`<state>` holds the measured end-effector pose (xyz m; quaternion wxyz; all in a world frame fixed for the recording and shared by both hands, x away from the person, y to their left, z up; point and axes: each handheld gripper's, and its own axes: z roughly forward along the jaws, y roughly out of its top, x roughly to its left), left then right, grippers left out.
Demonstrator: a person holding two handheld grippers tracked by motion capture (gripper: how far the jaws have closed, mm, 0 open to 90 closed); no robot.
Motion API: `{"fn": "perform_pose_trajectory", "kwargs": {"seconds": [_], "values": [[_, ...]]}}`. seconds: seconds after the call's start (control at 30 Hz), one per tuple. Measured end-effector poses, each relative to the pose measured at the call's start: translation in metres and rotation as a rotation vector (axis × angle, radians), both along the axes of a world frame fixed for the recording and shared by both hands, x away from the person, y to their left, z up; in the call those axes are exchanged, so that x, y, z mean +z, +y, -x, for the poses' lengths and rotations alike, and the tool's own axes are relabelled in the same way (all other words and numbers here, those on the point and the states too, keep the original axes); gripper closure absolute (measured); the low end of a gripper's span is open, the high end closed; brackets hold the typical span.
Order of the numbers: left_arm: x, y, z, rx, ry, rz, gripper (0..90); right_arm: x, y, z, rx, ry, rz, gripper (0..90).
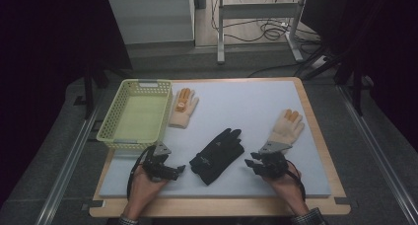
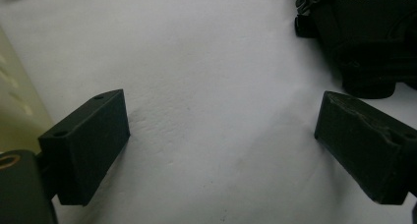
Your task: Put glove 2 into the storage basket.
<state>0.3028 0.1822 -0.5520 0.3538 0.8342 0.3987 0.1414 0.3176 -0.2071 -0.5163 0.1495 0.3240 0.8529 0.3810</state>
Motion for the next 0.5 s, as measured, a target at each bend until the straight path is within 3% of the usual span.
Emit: {"fn": "perform_pose_trajectory", "kwargs": {"seconds": [0.3, 0.4, 0.5], "values": [[0.0, 0.0, 0.0, -0.001, 0.002, 0.002, 6.2, -0.011, -0.033, -0.008, -0.101, -0.003, 0.046, 36.2], [0.0, 0.0, 0.0, -0.001, 0.002, 0.002, 6.2, -0.014, -0.037, -0.008, -0.098, -0.004, 0.015, 29.4], [0.0, 0.0, 0.0, -0.001, 0.002, 0.001, 6.2, -0.015, -0.035, -0.008, -0.094, -0.009, 0.038, 26.0]]}}
